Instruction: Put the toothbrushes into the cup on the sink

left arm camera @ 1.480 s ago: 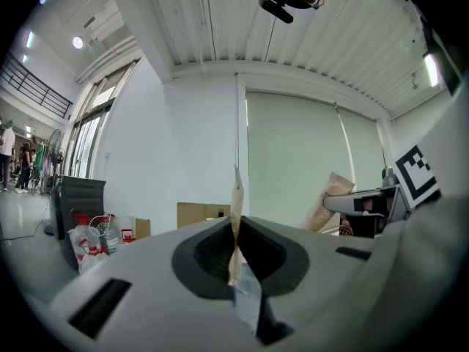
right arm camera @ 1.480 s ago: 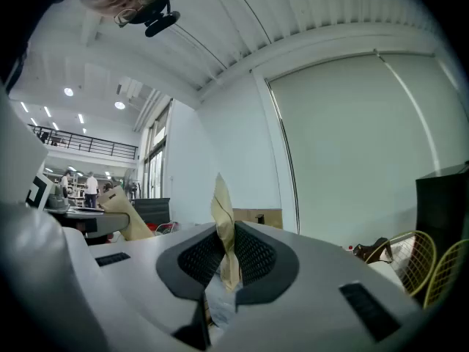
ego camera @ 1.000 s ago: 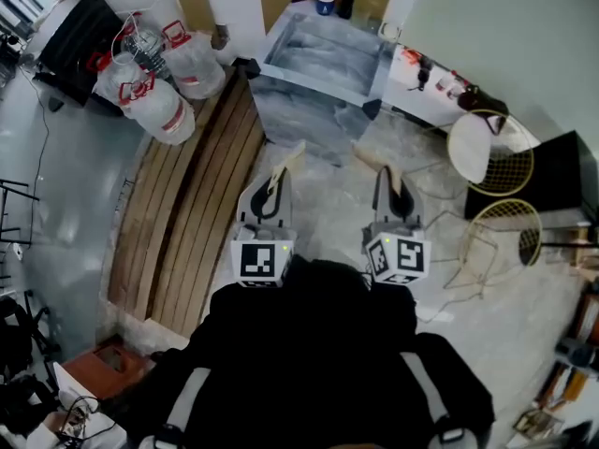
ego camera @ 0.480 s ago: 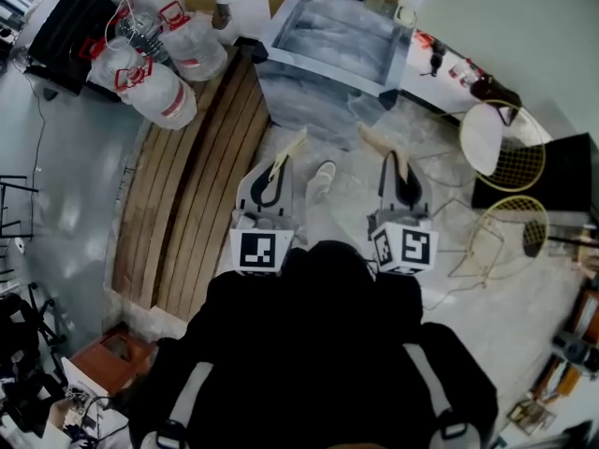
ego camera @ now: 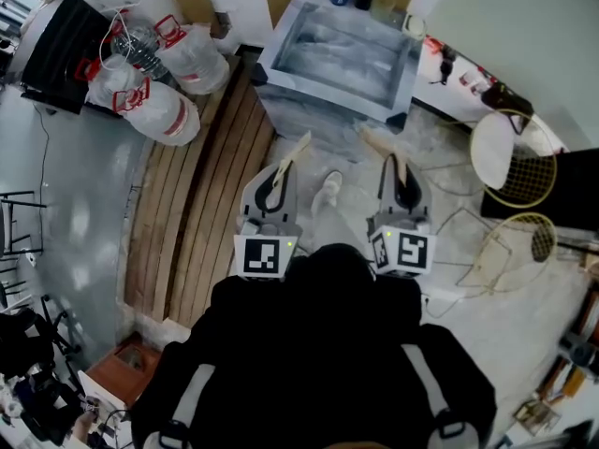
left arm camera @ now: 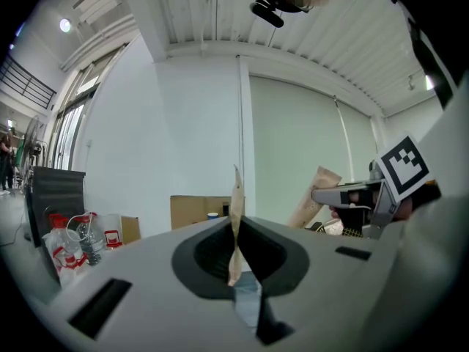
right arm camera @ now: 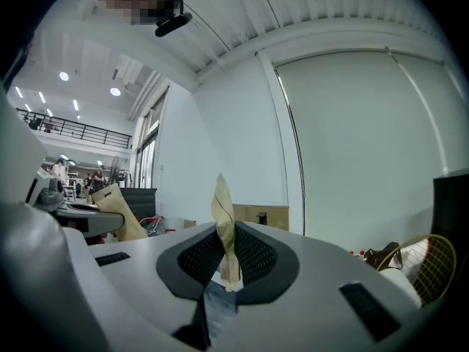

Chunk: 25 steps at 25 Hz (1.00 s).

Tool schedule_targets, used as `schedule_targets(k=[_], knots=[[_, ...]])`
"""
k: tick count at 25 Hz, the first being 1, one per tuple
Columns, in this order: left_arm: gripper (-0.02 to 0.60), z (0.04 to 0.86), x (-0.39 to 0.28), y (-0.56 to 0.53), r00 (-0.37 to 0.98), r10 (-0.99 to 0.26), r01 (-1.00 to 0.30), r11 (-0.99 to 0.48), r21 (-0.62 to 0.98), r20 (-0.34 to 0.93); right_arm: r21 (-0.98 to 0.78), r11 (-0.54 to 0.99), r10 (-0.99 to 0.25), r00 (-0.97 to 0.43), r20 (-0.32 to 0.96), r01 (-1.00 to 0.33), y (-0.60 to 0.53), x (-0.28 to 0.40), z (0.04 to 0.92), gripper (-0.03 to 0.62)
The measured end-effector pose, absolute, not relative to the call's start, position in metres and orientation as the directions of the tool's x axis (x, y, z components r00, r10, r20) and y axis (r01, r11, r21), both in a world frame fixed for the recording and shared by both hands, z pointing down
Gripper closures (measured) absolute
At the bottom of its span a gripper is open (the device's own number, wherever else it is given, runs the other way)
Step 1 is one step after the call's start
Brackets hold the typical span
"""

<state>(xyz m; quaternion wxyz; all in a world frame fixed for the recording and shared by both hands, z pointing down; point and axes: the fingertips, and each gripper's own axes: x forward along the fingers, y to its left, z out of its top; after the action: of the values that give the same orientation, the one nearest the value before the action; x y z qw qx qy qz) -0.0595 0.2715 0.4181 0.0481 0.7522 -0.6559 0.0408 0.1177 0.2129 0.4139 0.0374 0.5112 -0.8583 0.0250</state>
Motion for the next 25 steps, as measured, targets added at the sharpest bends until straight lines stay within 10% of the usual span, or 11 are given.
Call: schedule_targets(k=[25], knots=[[0.569, 0.392, -0.050, -0.037, 0.167, -0.973, -0.985, -0.170, -0.006, 0.157, -0.039, 0.460, -0.883, -0.462, 0.087, -0.887, -0.074, 0.124, 0.389, 0.557]])
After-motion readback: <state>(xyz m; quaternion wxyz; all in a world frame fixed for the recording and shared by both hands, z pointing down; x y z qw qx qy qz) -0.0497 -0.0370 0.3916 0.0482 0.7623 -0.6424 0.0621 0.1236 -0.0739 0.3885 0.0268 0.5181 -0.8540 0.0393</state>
